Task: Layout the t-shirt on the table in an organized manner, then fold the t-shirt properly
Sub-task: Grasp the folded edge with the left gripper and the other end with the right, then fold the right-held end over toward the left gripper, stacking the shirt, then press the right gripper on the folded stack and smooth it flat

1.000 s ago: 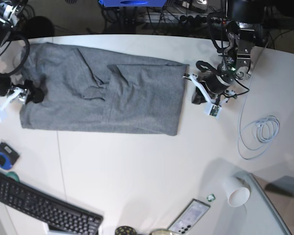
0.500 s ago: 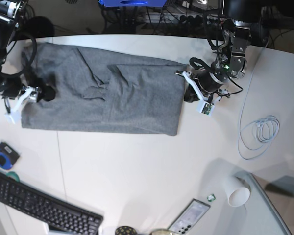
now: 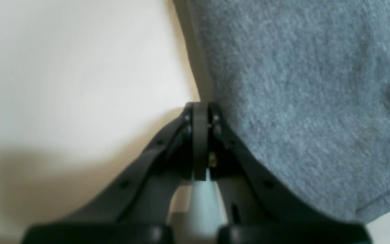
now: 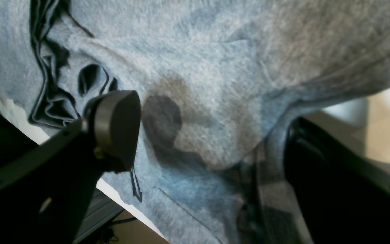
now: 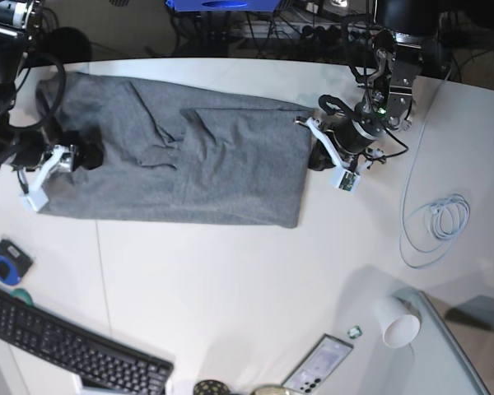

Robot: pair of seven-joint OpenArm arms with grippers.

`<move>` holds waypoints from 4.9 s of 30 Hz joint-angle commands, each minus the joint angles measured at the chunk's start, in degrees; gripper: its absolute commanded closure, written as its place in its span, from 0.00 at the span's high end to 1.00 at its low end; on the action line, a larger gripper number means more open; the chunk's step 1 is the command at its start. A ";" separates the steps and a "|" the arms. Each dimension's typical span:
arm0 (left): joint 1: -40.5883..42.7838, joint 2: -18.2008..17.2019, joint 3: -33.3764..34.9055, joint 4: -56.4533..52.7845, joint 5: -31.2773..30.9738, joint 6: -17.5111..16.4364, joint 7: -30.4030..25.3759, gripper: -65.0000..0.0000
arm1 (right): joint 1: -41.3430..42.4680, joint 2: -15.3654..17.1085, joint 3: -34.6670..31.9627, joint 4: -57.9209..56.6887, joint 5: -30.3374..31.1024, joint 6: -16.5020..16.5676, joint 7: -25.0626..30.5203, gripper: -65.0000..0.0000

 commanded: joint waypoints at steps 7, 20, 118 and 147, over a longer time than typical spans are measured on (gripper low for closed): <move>0.07 -0.25 1.02 0.67 0.04 -0.20 0.84 0.00 | -1.53 -1.31 -0.81 -1.32 -7.46 -1.25 -7.14 0.38; 2.09 0.28 6.65 4.09 -0.05 -0.12 1.28 0.00 | 3.39 0.36 -1.17 -1.23 -7.46 -1.25 -5.21 0.01; 11.59 -7.19 -14.54 20.18 0.39 1.29 11.12 0.00 | 2.34 -19.51 -55.67 34.46 -7.28 -48.68 -6.88 0.67; 14.49 -8.33 -41.17 19.57 0.39 -9.87 10.77 0.00 | -2.06 -2.89 -41.08 41.58 -7.46 -56.16 0.77 0.01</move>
